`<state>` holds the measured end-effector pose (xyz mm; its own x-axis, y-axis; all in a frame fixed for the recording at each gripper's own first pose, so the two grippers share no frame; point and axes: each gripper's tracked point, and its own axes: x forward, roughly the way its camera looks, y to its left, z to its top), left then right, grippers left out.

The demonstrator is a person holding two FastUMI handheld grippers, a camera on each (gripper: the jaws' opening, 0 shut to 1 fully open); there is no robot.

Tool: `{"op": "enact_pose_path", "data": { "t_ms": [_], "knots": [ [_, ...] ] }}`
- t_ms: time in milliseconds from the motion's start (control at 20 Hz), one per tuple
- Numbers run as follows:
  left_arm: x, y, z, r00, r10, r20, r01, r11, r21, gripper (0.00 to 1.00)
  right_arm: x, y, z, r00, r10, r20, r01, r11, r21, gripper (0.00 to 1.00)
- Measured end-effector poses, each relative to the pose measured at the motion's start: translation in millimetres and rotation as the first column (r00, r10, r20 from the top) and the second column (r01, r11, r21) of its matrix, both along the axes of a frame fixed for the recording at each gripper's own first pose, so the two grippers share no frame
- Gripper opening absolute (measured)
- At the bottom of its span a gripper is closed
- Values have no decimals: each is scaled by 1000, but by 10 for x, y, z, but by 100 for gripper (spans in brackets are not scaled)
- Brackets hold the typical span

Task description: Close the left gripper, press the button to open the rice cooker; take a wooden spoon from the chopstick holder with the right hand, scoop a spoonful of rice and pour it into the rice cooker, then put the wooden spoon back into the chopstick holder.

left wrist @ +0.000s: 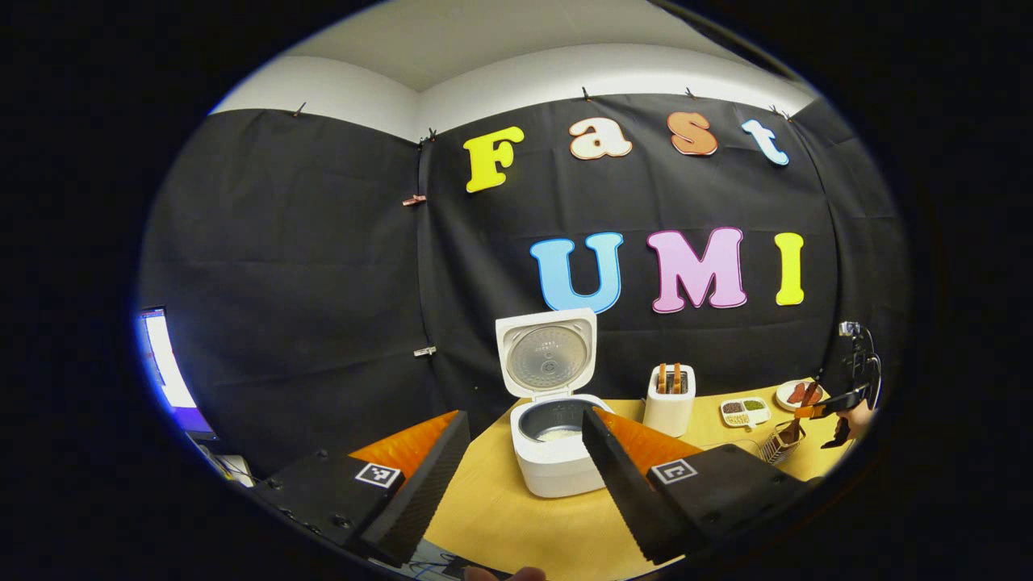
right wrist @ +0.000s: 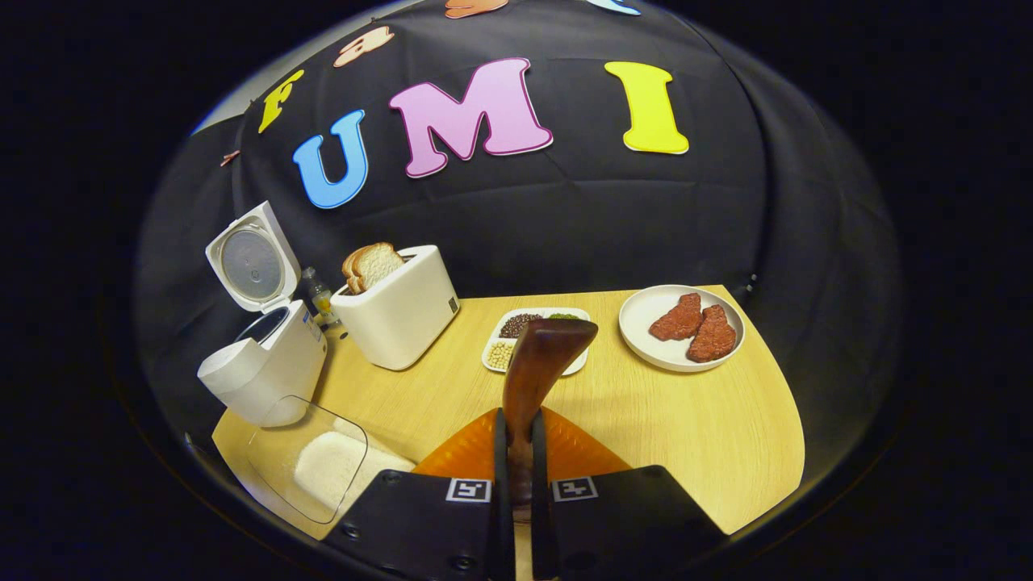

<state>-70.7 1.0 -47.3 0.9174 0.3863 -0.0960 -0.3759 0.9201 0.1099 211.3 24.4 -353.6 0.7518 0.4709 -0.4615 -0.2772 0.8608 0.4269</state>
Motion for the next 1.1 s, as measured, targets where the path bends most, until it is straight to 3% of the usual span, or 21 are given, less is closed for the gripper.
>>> {"op": "enact_pose_path", "data": {
  "t_ms": [400, 650, 900, 1100],
  "knots": [
    [11, 247, 34, 998, -58, 24, 58, 998, 10, 97, -80, -44, 910, 991, -49, 122, 43, 998, 51, 12],
    [76, 356, 15, 994, -107, 33, 107, 994, 1, 97, -428, 427, 1386, 983, 7, 184, -19, 998, 65, 12],
    [93, 417, 19, 986, -165, 34, 164, 986, 15, 97, -745, 1122, 1280, 973, 131, 188, -124, 991, -49, 12],
    [69, 495, -29, 981, -194, 27, 194, 981, -7, 97, -841, 1496, 991, 976, 143, 161, -122, 984, -133, 13]
  ]
}}
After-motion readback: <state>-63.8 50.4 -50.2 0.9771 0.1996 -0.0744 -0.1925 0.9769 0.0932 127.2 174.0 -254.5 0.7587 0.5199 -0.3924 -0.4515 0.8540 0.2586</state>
